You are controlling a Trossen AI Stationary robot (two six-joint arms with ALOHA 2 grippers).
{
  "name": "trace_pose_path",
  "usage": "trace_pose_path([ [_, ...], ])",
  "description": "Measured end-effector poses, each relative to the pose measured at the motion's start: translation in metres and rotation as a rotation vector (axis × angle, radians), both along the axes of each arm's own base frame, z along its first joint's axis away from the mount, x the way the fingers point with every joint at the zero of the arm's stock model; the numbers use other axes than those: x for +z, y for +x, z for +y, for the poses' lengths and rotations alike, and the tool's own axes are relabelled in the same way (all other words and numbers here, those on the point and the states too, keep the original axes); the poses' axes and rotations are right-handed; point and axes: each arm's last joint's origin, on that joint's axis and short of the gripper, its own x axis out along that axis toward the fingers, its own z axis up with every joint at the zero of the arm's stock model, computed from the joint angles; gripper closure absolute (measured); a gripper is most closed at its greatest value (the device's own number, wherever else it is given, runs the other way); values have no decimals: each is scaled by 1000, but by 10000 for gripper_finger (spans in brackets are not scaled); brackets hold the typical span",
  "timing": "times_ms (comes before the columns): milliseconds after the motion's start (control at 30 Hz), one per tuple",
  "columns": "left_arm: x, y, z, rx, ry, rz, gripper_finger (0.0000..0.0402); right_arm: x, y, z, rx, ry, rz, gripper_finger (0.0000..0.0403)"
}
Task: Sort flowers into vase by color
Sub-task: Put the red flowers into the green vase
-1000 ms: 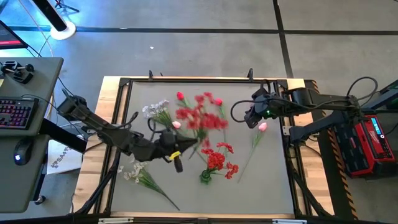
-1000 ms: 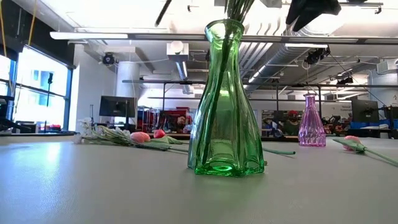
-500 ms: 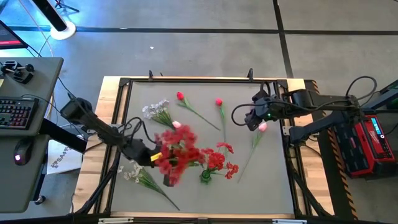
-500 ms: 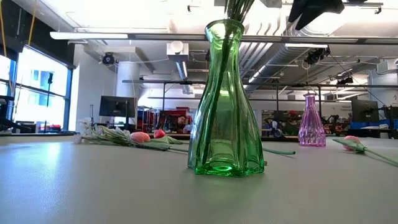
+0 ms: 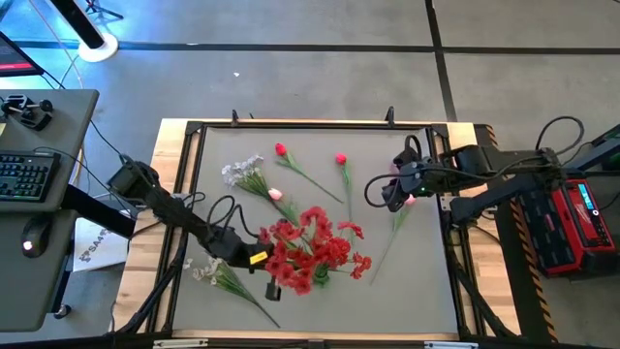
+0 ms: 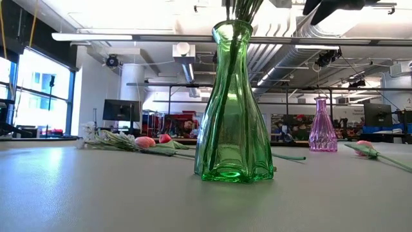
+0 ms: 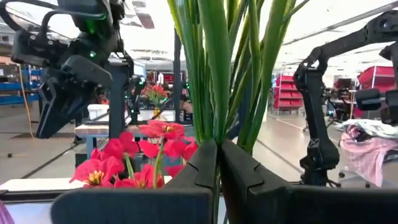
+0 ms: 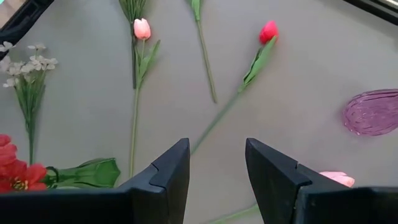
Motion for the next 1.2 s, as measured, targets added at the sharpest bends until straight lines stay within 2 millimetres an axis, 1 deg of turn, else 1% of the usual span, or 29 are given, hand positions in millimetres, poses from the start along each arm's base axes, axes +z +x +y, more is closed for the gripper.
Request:
trace_pose_path([
  [167,-14,8,1,12,4,41,401,0,0,3,3,10,-5,258],
  [333,-20,13,6,26,-11,61,401,0,-1,6,7,14,-7,258],
  [433,-23,12,9,32,-15,68,401,0,-1,6,0,31,-8,258],
  [700,-44,3,12,26,-87,144,401,0,-1,6,12,35,2,258],
  [833,-54,1,11,15,-109,219,398,-1,-2,6,4,40,3,258],
  [933,-61,0,9,-1,-127,296,387,-1,-3,6,-27,69,9,258],
  [1000,-65,-1,9,-1,-134,328,374,-2,-4,6,-77,106,14,258],
  [1100,-64,-1,8,-7,-152,321,347,-3,-6,6,-158,171,14,258],
  [1200,-60,-2,7,-13,-159,307,312,-4,-7,8,-217,209,7,258],
])
